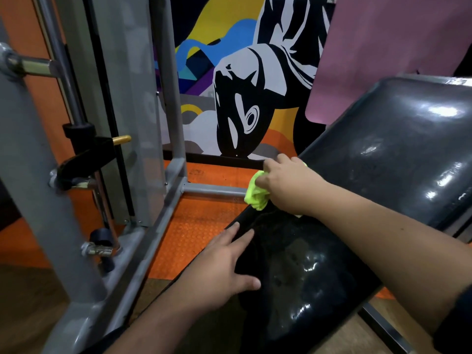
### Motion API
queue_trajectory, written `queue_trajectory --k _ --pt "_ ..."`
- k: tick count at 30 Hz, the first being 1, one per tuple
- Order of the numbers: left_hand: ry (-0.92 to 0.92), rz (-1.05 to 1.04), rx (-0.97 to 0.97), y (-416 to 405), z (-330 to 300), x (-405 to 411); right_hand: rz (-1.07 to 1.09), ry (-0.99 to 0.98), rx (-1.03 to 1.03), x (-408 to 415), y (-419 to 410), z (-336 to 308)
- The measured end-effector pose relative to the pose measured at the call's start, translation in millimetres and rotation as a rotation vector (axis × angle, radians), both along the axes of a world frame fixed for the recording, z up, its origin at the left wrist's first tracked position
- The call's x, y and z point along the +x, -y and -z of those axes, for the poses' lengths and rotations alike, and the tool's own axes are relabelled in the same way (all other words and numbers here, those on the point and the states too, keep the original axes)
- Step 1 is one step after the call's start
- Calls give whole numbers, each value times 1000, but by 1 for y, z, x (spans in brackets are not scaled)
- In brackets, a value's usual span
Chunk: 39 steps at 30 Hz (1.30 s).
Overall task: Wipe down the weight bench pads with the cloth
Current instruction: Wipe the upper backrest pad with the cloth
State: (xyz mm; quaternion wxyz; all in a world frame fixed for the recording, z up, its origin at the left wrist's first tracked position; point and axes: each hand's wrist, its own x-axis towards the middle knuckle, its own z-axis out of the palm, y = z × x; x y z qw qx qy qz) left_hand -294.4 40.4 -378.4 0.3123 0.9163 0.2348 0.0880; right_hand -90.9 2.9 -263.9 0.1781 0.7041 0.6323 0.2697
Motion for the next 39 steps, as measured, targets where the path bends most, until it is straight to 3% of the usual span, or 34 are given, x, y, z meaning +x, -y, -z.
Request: queue_trajectory --k 4,18,22,27,32,39 --pt "-82 26 -53 1 5 -1 79 -13 39 -2 -13 -7" --pt "-100 32 -47 0 11 3 94 -33 -110 0 -35 4" --pt "-96 17 -42 -1 10 4 194 -48 -71 -5 -46 -3" --pt "-97 31 -29 -1 10 3 45 -64 -123 -10 -38 13" --pt "-68 -1 -36 1 11 3 117 -71 -106 -18 -44 6" --pt "8 -20 -55 6 16 -4 16 -100 -43 -11 -17 9"
